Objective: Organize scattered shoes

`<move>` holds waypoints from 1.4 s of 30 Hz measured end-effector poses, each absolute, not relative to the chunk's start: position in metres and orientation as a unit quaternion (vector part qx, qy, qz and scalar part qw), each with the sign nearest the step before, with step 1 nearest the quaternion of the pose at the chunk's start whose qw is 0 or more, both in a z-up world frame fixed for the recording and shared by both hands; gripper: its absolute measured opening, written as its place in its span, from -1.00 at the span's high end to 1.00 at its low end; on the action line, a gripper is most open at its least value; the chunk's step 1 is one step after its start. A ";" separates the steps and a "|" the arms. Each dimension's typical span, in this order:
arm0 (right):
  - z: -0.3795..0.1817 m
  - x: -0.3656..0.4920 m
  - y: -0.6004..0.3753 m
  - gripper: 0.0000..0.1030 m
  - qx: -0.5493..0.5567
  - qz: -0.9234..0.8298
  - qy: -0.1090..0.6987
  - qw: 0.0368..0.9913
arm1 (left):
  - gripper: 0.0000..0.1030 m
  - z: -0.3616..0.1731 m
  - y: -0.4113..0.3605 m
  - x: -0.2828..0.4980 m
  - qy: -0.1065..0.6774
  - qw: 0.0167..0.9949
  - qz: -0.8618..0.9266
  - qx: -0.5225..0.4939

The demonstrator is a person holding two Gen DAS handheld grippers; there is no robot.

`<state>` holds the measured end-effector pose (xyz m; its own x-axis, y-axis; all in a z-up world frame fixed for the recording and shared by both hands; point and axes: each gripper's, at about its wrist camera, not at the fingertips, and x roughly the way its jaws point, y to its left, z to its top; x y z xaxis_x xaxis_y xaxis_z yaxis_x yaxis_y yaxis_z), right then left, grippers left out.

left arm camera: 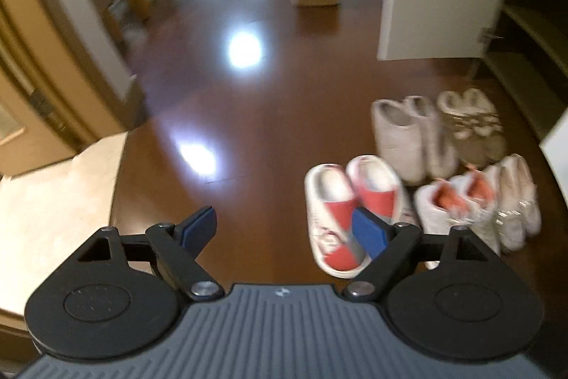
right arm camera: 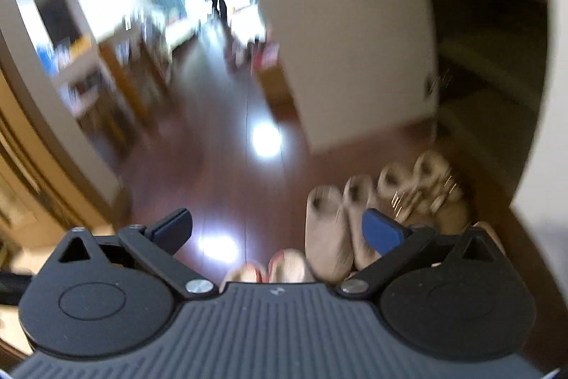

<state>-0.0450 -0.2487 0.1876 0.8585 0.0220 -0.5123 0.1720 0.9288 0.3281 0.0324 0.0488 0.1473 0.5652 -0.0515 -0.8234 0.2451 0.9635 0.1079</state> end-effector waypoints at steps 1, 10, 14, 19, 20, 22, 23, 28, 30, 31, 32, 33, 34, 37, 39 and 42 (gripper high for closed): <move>0.211 -0.070 -0.250 -0.99 0.183 -0.041 0.240 0.953 | -0.72 0.150 0.042 0.023 0.452 0.881 -0.089 0.108; 0.257 -0.162 -0.236 -0.99 0.137 -0.010 0.180 0.974 | -0.80 0.142 -0.002 -0.033 0.452 0.883 -0.108 0.067; 0.239 -0.168 -0.238 -0.99 0.114 -0.019 0.192 0.975 | -0.80 0.123 -0.010 -0.055 0.465 0.881 -0.066 0.053; 0.175 -0.164 -0.247 -0.99 0.111 -0.045 0.238 0.964 | -0.80 0.101 -0.018 -0.074 0.495 0.868 -0.046 0.017; 0.161 -0.162 -0.251 -0.99 0.127 -0.054 0.254 0.957 | -0.80 0.098 -0.021 -0.077 0.498 0.866 -0.043 0.014; 0.138 -0.160 -0.260 -0.99 0.155 -0.065 0.292 0.942 | -0.79 0.089 -0.031 -0.082 0.501 0.865 -0.038 0.014; 0.130 -0.158 -0.263 -0.99 0.166 -0.064 0.312 0.933 | -0.79 0.085 -0.036 -0.084 0.500 0.865 -0.037 0.020; 0.119 -0.153 -0.276 -0.99 0.195 -0.067 0.330 0.921 | -0.79 0.065 -0.061 -0.086 0.492 0.867 -0.034 0.074; 0.115 -0.153 -0.279 -0.99 0.194 -0.077 0.335 0.919 | -0.79 0.058 -0.067 -0.086 0.492 0.866 -0.039 0.081; 0.111 -0.158 -0.278 -0.99 0.194 -0.081 0.337 0.918 | -0.79 0.053 -0.071 -0.085 0.496 0.863 -0.048 0.086; 0.105 -0.161 -0.281 -0.99 0.199 -0.090 0.347 0.912 | -0.79 0.047 -0.075 -0.084 0.500 0.859 -0.062 0.090; 0.103 -0.161 -0.283 -0.99 0.203 -0.087 0.355 0.909 | -0.79 0.044 -0.077 -0.084 0.502 0.857 -0.072 0.089; 0.100 -0.164 -0.284 -0.99 0.206 -0.083 0.361 0.905 | -0.79 0.040 -0.079 -0.084 0.503 0.856 -0.081 0.090; 0.088 -0.171 -0.287 -0.99 0.217 -0.085 0.374 0.898 | -0.80 0.028 -0.086 -0.087 0.502 0.853 -0.095 0.110; 0.082 -0.175 -0.288 -0.99 0.220 -0.099 0.375 0.895 | -0.80 0.021 -0.091 -0.087 0.507 0.847 -0.095 0.127; 0.077 -0.180 -0.287 -0.99 0.203 -0.125 0.375 0.896 | -0.80 0.015 -0.102 -0.086 0.521 0.837 -0.103 0.132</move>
<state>-0.1804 -0.2868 0.0772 0.6880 -0.0730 -0.7220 0.3765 0.8865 0.2691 -0.0862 -0.1016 0.0148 0.4365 -0.0355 -0.8990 0.3106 0.9437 0.1135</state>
